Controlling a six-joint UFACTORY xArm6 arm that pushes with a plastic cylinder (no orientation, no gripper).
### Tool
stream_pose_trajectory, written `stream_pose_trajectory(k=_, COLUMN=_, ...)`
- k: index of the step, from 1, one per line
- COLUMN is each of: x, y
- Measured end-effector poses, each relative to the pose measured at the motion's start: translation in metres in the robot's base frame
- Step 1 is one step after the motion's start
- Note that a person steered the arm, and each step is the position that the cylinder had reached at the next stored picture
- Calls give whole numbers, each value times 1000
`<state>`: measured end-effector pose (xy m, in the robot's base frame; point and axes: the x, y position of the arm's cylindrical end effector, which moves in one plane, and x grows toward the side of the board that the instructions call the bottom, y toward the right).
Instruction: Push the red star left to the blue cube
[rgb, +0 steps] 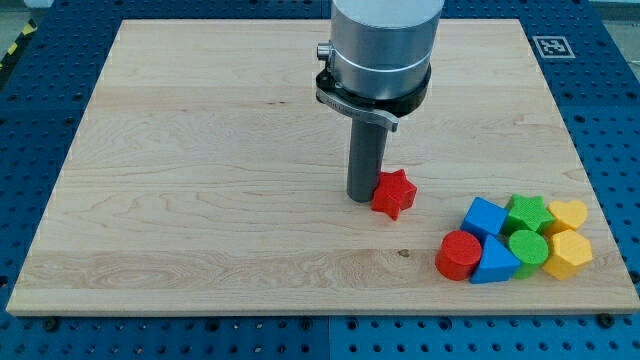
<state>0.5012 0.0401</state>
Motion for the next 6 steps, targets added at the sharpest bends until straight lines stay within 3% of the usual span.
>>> stream_pose_trajectory(k=2, x=-19, y=5)
stream_pose_trajectory(k=6, x=12, y=53)
